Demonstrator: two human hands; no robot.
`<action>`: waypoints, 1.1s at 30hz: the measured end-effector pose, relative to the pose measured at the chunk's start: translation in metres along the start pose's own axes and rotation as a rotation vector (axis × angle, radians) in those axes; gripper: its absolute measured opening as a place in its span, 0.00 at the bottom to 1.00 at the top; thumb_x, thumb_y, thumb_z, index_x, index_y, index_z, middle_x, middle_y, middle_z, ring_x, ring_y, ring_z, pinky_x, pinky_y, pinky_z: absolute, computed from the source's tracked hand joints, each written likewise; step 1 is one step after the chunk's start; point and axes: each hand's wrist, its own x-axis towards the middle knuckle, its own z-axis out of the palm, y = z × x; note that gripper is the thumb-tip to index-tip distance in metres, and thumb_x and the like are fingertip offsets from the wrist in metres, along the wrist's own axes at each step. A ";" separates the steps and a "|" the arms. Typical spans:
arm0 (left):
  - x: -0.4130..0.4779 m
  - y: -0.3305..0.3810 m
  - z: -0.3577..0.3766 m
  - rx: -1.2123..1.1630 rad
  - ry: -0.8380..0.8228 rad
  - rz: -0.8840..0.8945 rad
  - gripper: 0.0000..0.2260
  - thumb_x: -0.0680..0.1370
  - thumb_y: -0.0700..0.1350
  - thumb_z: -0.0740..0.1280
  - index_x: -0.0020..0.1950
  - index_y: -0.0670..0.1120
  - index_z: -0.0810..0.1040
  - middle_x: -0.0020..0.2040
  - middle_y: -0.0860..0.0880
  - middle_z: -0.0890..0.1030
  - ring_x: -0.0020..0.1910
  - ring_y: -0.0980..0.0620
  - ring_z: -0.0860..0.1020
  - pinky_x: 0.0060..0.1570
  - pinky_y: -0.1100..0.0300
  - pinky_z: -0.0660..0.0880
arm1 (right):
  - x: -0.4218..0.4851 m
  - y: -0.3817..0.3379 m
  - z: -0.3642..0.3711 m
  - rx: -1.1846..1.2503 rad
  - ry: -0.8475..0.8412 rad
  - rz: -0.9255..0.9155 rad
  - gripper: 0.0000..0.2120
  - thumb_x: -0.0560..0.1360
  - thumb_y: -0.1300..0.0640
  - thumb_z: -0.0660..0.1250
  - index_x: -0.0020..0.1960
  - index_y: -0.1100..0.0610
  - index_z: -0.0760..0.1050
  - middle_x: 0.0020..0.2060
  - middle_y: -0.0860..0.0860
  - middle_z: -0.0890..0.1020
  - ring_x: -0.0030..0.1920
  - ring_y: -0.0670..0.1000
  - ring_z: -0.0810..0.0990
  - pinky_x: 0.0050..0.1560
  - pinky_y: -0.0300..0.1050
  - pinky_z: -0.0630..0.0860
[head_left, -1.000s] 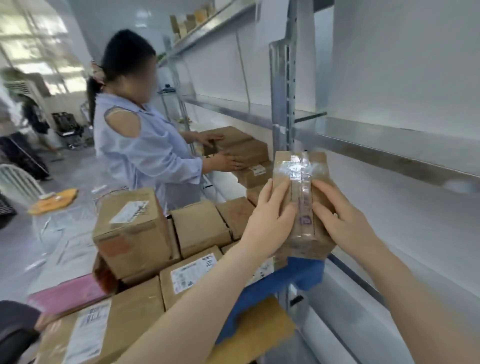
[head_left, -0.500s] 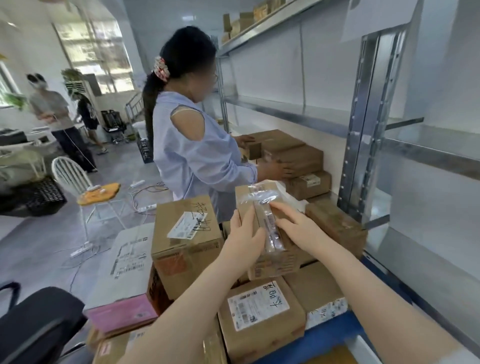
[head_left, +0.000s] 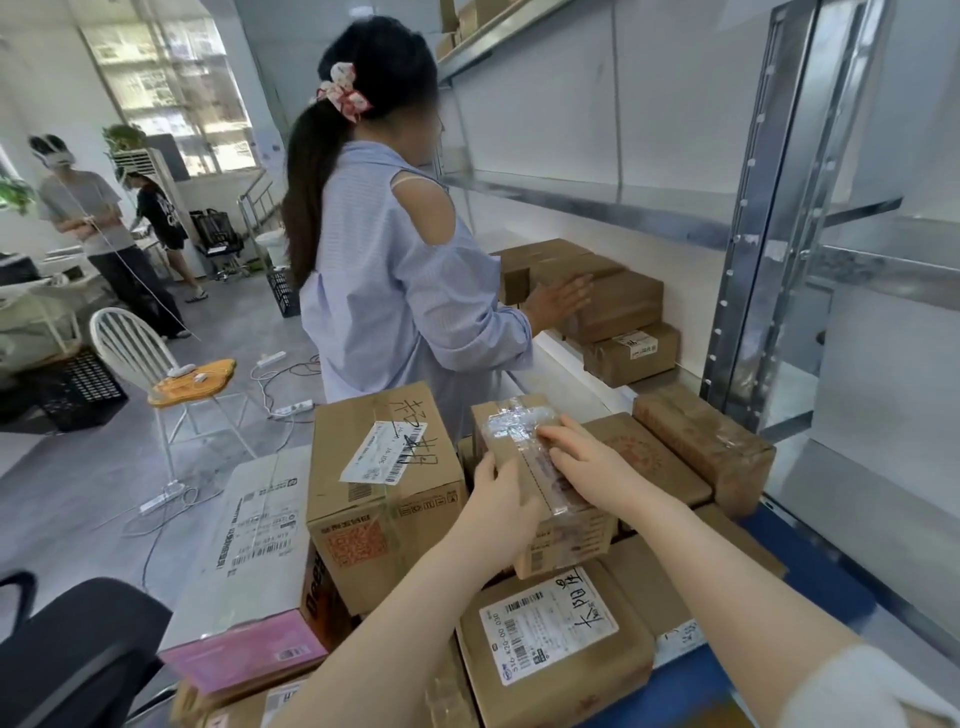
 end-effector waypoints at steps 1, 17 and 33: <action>-0.004 -0.002 0.001 0.026 -0.030 0.004 0.25 0.79 0.47 0.59 0.75 0.47 0.58 0.77 0.45 0.50 0.74 0.44 0.57 0.70 0.53 0.60 | 0.003 -0.002 0.001 -0.010 0.001 -0.006 0.20 0.80 0.53 0.54 0.72 0.45 0.65 0.77 0.48 0.54 0.75 0.48 0.56 0.69 0.44 0.56; -0.021 -0.005 0.015 0.476 0.117 0.026 0.27 0.79 0.37 0.60 0.75 0.40 0.54 0.75 0.39 0.53 0.69 0.41 0.67 0.61 0.52 0.70 | -0.005 -0.006 0.012 0.195 0.119 0.115 0.23 0.79 0.44 0.56 0.73 0.45 0.62 0.71 0.45 0.68 0.69 0.47 0.66 0.60 0.41 0.62; -0.031 0.131 0.098 0.688 0.191 0.323 0.26 0.71 0.45 0.67 0.68 0.42 0.68 0.67 0.33 0.66 0.62 0.29 0.64 0.59 0.36 0.64 | -0.299 0.053 -0.119 0.196 0.587 0.482 0.20 0.81 0.50 0.55 0.72 0.51 0.64 0.70 0.50 0.70 0.67 0.48 0.69 0.59 0.33 0.61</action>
